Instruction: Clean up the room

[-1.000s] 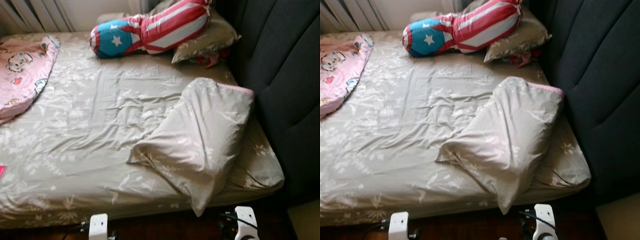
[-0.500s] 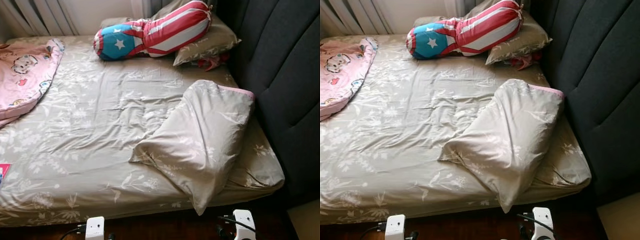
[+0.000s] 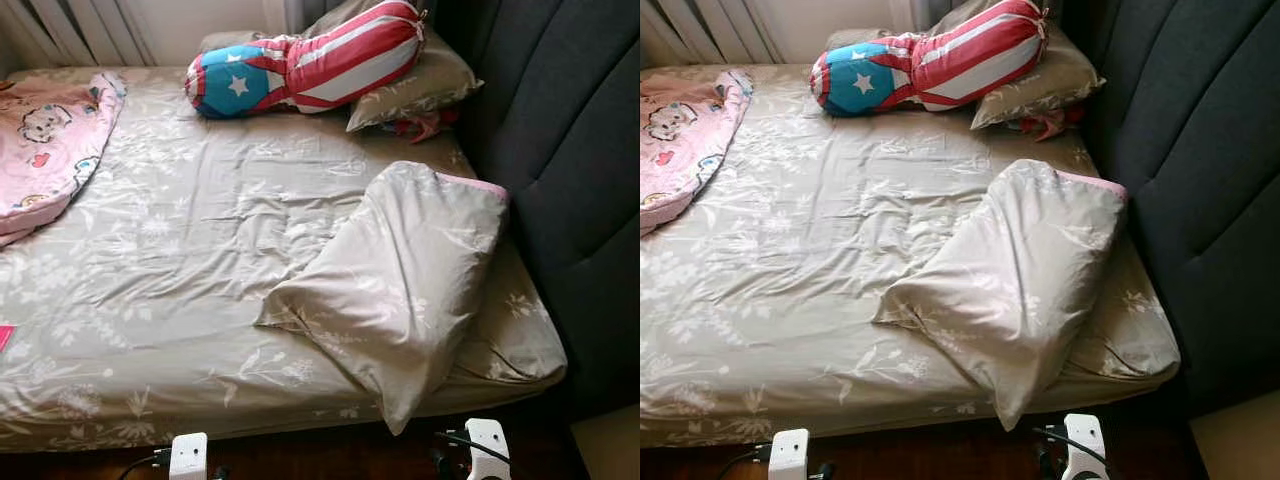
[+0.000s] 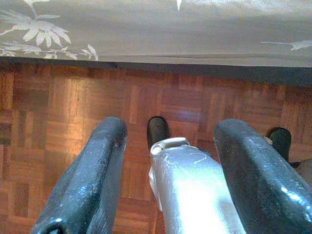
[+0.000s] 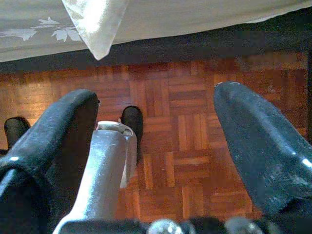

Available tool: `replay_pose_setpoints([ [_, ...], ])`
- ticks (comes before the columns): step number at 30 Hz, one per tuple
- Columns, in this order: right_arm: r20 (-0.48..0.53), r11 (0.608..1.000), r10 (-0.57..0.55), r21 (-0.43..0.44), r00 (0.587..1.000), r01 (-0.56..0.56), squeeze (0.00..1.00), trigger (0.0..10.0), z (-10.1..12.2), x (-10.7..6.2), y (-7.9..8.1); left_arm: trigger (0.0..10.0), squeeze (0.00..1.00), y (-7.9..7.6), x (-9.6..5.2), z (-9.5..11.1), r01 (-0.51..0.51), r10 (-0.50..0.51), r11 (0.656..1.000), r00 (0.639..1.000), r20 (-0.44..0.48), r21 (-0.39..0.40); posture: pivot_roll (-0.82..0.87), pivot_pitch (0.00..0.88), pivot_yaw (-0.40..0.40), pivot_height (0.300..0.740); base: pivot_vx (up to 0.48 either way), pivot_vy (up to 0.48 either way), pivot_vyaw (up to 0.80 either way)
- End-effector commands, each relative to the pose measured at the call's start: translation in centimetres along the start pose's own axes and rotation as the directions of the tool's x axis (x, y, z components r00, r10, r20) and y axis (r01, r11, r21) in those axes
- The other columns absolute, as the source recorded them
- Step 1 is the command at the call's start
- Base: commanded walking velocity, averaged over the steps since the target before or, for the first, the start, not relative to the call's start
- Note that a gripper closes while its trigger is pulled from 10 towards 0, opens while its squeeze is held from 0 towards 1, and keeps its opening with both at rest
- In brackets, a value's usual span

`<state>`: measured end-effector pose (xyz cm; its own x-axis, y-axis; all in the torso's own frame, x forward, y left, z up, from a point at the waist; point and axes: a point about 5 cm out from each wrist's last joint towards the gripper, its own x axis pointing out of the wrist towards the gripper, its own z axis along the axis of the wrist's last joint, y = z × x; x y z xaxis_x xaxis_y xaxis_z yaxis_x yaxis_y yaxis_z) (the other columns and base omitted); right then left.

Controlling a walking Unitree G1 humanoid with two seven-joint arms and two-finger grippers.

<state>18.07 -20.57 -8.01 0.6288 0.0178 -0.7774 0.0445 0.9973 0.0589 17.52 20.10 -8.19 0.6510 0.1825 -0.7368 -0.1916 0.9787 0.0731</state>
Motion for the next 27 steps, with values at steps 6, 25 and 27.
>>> replay_pose_setpoints([
  [6,-0.022,1.0,-0.002,0.006,1.0,0.002,0.0,10.0,-0.74,-0.17,-0.04,10.0,0.0,0.34,-0.3,-1.15,-0.008,0.007,1.0,0.999,-0.04,-0.018,-0.09,0.158,-0.023,0.74,0.0,0.0,0.0],
  [25,-0.02,1.0,-0.015,0.006,1.0,0.015,0.0,10.0,-0.68,-0.16,-0.12,10.0,0.0,0.0,-0.23,-0.79,-0.002,0.002,1.0,1.0,-0.021,-0.023,-0.09,0.162,-0.024,0.74,0.328,0.0,0.0],
  [27,-0.017,1.0,-0.016,0.006,1.0,0.016,0.0,10.0,-0.65,-0.16,-0.13,10.0,0.0,-0.03,-0.24,-0.77,-0.002,0.002,1.0,1.0,-0.018,-0.024,-0.09,0.162,-0.024,0.74,0.127,0.0,0.0],
])
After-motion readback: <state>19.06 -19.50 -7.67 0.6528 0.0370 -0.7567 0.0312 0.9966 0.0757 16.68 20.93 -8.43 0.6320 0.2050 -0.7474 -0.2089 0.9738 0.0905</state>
